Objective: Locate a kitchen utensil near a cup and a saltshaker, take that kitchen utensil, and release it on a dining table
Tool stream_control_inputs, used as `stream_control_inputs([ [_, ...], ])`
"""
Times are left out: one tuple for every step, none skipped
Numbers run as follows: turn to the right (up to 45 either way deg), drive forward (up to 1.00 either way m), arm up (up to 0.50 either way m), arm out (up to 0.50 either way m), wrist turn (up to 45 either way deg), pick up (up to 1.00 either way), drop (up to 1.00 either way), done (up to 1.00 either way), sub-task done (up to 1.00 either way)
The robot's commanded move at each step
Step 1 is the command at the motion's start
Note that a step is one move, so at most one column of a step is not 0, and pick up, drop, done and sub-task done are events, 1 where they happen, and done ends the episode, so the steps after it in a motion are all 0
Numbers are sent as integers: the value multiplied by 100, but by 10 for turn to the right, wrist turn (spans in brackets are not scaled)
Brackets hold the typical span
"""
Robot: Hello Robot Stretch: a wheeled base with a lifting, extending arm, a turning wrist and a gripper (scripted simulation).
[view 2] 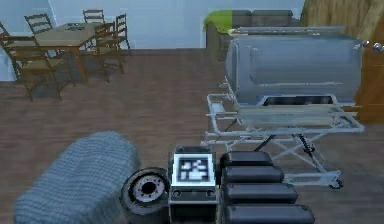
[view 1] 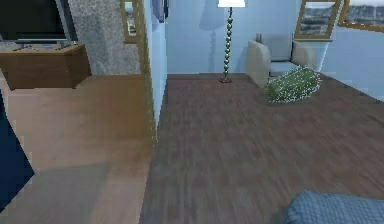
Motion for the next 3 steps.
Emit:
stream_control_inputs([
  [-30,0,0,0,0,0,0,0,0],
  [0,30,0,0,0,0,0,0,0],
  [-450,0,0,0,0,0,0,0,0],
])
